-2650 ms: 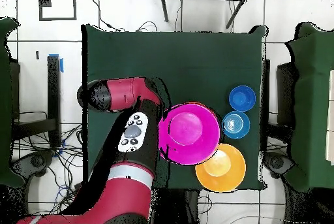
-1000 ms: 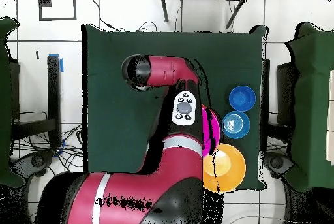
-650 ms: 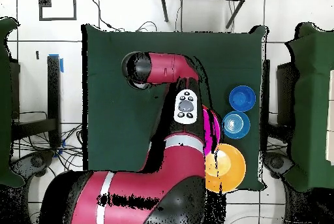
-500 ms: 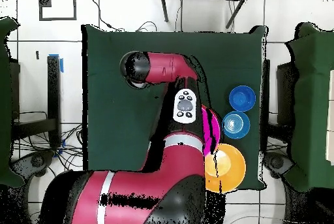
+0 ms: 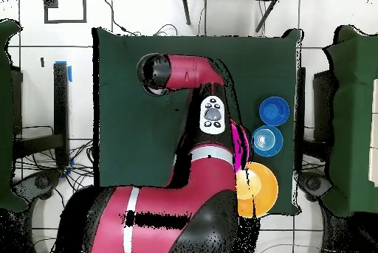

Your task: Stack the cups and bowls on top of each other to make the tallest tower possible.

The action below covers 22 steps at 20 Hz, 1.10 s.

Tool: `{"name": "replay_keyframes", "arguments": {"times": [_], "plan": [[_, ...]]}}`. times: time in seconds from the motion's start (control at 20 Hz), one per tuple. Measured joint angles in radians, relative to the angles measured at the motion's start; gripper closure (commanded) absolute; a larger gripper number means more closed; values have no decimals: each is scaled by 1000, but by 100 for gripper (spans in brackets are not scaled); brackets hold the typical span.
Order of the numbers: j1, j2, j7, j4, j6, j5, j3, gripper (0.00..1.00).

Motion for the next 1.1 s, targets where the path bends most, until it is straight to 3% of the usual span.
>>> {"name": "replay_keyframes", "arguments": {"times": [0.45,1.1], "plan": [[-99,32,-111,-51,41,-58,53,0],[-200,35,-231,-57,74,-63,110,0]]}}
